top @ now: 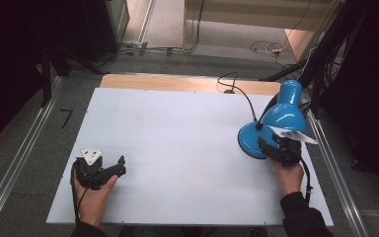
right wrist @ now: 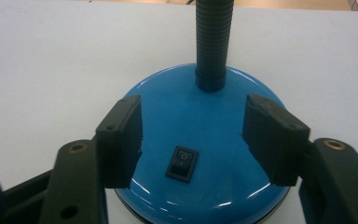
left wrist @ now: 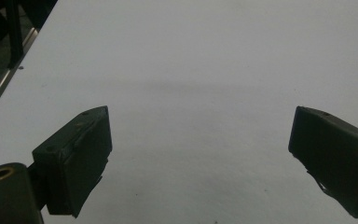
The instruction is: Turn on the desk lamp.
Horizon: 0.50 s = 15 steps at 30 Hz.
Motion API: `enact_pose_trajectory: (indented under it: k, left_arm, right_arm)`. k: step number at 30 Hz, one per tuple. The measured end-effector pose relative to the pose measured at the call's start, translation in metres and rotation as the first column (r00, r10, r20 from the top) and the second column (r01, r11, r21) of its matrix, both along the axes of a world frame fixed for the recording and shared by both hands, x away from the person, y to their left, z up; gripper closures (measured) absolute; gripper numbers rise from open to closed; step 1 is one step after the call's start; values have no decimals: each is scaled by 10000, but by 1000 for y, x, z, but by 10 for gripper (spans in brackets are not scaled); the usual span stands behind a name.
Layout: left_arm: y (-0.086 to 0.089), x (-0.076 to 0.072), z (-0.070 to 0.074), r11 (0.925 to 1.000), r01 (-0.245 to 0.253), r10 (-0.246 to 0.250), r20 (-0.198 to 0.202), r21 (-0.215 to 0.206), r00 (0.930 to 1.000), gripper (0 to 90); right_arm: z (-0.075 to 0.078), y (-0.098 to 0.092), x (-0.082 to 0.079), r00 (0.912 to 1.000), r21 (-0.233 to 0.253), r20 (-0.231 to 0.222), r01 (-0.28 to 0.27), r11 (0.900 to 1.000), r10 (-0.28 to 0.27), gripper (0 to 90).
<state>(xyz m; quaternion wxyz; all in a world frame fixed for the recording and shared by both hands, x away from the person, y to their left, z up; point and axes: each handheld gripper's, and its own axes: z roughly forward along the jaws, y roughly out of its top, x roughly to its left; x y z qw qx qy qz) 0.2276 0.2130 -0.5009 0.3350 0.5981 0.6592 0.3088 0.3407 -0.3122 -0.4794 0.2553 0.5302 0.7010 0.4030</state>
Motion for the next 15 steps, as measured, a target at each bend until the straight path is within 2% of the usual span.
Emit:
enact_pose_trajectory:
  k: [2,4,5,6,7,9,10,11,14,15]
  left_arm:
    - [0,0,0,10000,-6,6,-24,-24,10000,69]
    - [0,0,0,10000,10,-11,-42,-8,10000,69]
    - [0,0,0,10000,15,-15,-40,-11,10000,69]
    - [0,0,0,10000,18,-18,-41,-16,10000,69]
    - [0,0,0,10000,28,-28,-37,-17,10000,69]
    - [0,0,0,10000,34,-34,-38,-7,10000,68]
    - [0,0,0,10000,35,-35,-45,-13,10000,69]
    - [0,0,0,10000,30,-30,-49,-18,10000,69]
    - [0,0,0,10000,26,-26,-57,-31,10000,69]
    - [0,0,0,10000,32,-33,-63,-36,10000,69]
  right_arm:
    - [-2,1,1,9999,-29,-85,-72,10000,72,444]
    - [-3,2,1,9999,-111,-116,-62,9999,60,475]
    - [-6,3,1,9997,-233,-162,-164,9996,160,533]
    - [-6,3,1,9997,-233,-162,-164,9996,160,533]
    - [-8,4,1,9997,-223,-229,-114,9997,109,605]
    - [-9,4,1,9996,-222,-244,-115,9997,109,638]
    - [-10,2,1,9996,-144,-284,-87,9999,83,715]
    - [-10,2,1,9996,-144,-284,-87,9999,83,715]
    - [-11,0,1,9995,-25,-287,-104,9999,103,819]
    - [-11,0,1,9995,-25,-287,-104,9999,103,819]
